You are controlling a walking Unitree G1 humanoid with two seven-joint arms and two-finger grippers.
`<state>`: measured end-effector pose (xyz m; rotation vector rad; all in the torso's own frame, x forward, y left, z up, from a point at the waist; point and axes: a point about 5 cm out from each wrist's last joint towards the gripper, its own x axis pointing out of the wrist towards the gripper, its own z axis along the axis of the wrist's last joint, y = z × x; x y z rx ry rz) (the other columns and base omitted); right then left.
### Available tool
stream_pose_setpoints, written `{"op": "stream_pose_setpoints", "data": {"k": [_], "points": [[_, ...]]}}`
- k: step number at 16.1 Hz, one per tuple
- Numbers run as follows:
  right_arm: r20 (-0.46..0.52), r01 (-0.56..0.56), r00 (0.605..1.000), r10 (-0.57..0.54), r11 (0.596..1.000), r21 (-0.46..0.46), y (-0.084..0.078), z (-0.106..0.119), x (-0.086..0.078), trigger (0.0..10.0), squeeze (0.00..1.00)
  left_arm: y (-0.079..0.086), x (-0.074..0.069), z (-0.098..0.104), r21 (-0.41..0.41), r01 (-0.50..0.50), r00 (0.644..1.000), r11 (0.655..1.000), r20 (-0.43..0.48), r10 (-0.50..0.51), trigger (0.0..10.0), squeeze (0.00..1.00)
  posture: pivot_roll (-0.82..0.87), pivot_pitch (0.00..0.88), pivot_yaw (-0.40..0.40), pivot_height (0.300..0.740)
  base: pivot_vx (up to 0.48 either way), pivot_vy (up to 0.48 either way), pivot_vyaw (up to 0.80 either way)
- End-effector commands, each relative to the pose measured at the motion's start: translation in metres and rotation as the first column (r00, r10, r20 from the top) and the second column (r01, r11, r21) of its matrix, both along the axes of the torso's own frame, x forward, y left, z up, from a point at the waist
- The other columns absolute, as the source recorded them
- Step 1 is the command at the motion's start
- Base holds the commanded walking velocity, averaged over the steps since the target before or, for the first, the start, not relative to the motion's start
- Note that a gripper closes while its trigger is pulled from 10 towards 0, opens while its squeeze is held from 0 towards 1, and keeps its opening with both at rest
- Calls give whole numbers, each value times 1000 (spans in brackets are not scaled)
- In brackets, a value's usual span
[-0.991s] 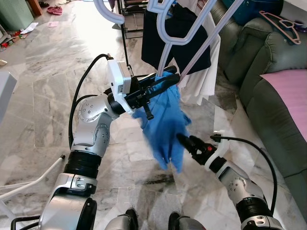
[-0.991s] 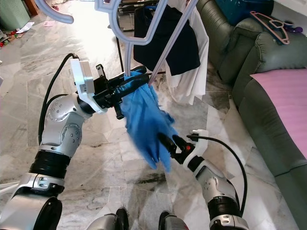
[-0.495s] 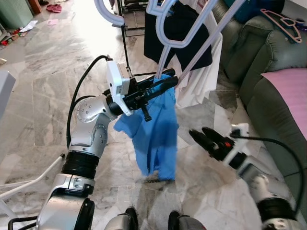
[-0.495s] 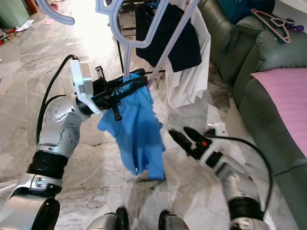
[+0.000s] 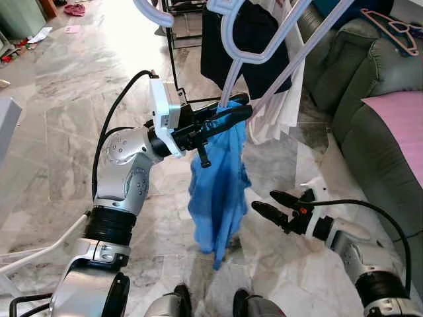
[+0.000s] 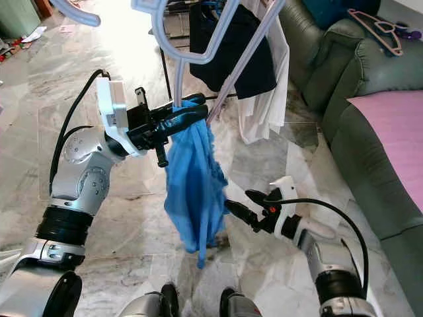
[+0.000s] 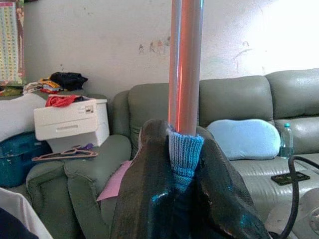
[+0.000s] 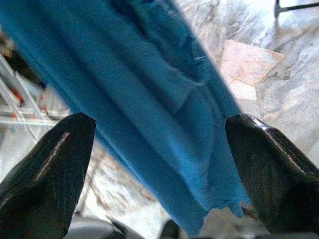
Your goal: Hang hanger
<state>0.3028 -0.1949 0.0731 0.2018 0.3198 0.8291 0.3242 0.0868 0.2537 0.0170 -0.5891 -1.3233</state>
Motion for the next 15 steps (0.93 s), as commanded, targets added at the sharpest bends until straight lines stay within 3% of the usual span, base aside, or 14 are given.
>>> {"op": "stream_pose_setpoints", "data": {"k": [1,4,5,7,11,15], "points": [[9,-45,999,45,997,-57,3,-2,0,10000,0,-2,-6,18,-8,28,997,1000,74,-27,0,0,-164,216,23,740,0,0,0],[37,-40,998,46,989,-145,0,-1,7,10000,0,-4,-10,23,-12,46,996,999,82,-45,0,0,-156,218,23,740,0,0,0],[70,-41,996,59,972,-229,-3,0,9,10000,0,-3,-10,22,-9,51,996,999,80,-50,0,0,-156,218,23,740,0,0,0],[117,-55,989,95,952,-301,-8,9,13,10000,0,-2,-12,22,-4,59,995,998,76,-59,0,0,-153,220,25,740,0,0,0],[184,-44,976,118,932,-361,-23,31,24,10000,0,-2,-13,18,16,70,996,997,61,-71,0,0,-152,221,24,740,0,0,0],[172,-97,970,170,924,-370,-18,30,25,10000,0,-2,-17,16,30,97,994,995,48,-98,0,0,-151,225,23,740,0,0,0]]}}
